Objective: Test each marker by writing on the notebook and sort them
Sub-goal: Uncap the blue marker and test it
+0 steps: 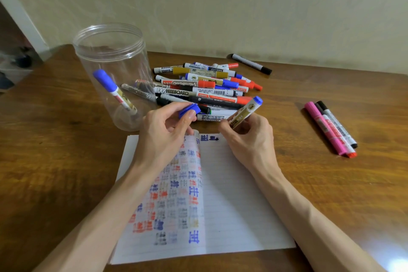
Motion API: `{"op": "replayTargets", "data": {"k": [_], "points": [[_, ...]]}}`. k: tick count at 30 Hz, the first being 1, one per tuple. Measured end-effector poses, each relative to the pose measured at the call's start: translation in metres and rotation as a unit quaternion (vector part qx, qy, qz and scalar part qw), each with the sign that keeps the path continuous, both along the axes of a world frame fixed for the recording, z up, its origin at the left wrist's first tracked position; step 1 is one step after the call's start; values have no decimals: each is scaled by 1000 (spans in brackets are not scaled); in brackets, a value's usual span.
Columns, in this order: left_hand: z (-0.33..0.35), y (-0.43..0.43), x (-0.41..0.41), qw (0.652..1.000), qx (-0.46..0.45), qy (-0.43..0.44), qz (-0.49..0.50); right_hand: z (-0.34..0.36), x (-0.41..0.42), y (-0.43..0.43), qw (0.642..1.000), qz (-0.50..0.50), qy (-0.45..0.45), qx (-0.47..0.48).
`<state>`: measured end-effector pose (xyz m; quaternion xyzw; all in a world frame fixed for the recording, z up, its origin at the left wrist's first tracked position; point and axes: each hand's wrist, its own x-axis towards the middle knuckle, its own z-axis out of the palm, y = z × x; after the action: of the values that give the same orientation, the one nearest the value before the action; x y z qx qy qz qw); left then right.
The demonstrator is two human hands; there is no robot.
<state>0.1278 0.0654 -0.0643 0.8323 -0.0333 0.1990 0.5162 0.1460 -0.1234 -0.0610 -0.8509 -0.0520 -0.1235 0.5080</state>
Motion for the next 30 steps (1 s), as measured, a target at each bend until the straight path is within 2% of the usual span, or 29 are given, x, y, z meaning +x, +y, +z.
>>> {"op": "replayTargets", "data": {"k": [5,12,26,30], "points": [[0,0,-1,1000,-2,0,-1,2,1,-3,999,-7,10,37],[1,0,-1,1000,1,1,-1,3,2,-1,999,26,10,22],[2,-1,-1,1000,-7,-4,-4,1,1,-1,1000,21,22,-7],[2,0,-1,1000,-9,-3,-5,1,3,-2,999,10,24,24]]}}
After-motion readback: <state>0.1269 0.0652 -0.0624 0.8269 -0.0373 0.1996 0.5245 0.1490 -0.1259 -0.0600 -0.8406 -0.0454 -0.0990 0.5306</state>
